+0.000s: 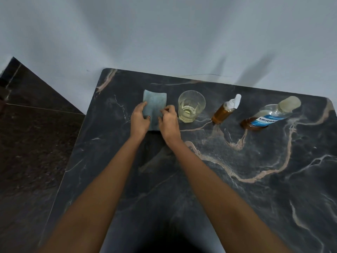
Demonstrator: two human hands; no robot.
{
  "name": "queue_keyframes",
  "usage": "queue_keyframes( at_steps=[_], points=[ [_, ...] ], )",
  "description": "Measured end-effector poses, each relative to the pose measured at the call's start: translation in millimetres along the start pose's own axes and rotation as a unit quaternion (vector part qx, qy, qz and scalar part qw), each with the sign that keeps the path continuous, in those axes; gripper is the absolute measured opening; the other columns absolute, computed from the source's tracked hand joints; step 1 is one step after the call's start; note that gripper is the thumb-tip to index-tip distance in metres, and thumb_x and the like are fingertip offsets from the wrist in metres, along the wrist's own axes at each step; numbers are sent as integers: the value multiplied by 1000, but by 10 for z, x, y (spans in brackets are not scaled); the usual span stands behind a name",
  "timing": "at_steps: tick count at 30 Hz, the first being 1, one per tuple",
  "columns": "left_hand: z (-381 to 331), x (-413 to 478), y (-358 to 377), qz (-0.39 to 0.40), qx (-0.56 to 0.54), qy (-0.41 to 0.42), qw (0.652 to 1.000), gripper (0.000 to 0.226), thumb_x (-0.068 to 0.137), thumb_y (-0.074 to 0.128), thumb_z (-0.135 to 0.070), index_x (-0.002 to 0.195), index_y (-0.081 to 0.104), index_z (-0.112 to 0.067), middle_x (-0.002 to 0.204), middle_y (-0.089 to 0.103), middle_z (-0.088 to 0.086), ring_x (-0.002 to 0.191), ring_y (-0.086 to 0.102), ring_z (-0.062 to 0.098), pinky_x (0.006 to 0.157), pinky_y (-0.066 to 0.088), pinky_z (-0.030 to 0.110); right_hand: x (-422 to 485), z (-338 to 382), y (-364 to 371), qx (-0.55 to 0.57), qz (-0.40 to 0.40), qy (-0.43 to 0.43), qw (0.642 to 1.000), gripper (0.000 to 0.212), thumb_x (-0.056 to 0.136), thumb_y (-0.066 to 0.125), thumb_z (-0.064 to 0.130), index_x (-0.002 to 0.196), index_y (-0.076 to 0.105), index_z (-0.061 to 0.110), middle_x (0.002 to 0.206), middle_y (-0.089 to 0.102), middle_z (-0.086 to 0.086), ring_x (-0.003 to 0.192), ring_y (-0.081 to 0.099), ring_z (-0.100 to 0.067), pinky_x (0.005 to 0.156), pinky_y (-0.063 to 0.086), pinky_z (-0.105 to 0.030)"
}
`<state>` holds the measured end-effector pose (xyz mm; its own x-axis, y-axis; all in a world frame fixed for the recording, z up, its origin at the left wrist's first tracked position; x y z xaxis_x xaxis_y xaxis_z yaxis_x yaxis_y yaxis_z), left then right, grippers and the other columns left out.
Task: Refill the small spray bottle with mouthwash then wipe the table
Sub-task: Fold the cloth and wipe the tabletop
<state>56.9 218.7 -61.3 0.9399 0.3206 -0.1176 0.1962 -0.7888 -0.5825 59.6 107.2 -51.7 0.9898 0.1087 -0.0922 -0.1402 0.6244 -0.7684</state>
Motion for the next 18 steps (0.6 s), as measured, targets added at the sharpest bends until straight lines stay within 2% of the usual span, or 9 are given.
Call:
queue_keyframes(
  at_steps=[3,9,13,18],
  points=[
    [39,139,56,9,5,4,1000,53,80,52,11,131,42,-2,140,41,15,131,36,25,108,23,23,112,-2,24,-27,10,-1,1000,24,88,49,-3,111,54,-9,123,43,-19,107,49,-31,92,45,-36],
    [160,249,118,26,72,39,996,54,78,56,8,130,43,0,138,45,19,128,40,31,111,27,34,150,-91,143,-67,28,17,997,24,88,47,-2,110,52,-9,125,41,-20,107,48,-34,89,45,-39],
    [198,209,169,42,106,34,993,55,84,53,2,136,35,-4,144,35,17,133,32,31,113,22,38,74,-100,167,-71,32,13,997,25,89,46,0,112,50,-8,125,40,-20,109,46,-36,87,47,-43],
    [143,7,204,58,118,5,991,56,89,47,-3,139,24,-1,151,20,16,140,18,28,115,13,35,-90,-153,97,-63,32,4,998,26,89,44,0,113,49,-7,130,39,-20,111,47,-36,89,46,-42]
  ],
)
Point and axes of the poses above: each hand's wrist, its own x-axis towards the middle knuckle, its own y-axis out of the palm, z = x × y, the point moved 6 cm from there along x, towards the middle knuckle
